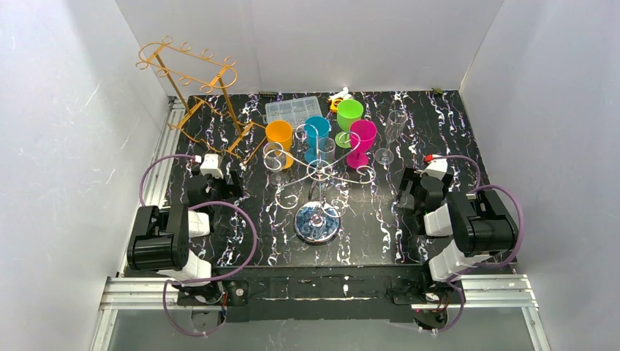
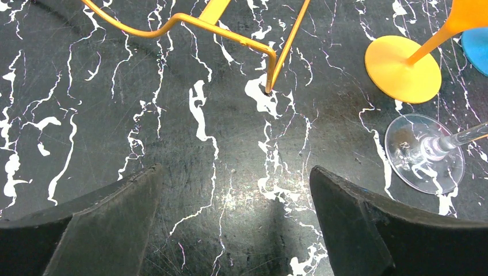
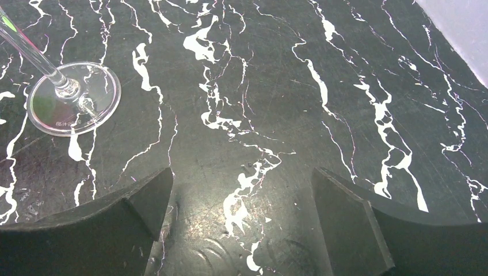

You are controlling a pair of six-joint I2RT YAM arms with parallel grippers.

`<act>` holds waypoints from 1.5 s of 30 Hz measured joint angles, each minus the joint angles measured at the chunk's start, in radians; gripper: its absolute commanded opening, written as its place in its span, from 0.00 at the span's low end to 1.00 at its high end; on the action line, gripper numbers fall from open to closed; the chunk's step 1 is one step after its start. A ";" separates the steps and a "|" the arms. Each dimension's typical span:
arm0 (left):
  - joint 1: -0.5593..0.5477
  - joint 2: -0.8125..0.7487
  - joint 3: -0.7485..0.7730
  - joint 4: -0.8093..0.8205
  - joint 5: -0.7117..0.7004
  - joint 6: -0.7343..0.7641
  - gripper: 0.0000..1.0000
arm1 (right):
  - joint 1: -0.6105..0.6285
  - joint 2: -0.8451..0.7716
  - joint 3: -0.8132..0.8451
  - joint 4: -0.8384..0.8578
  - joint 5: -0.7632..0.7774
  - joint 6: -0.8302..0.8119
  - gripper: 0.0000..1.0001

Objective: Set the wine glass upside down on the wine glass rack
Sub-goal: Pick up the wine glass at the center of the board.

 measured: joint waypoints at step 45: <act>0.032 -0.382 0.514 -1.206 0.211 -0.018 0.99 | -0.013 -0.235 1.136 -1.562 -0.230 0.299 0.87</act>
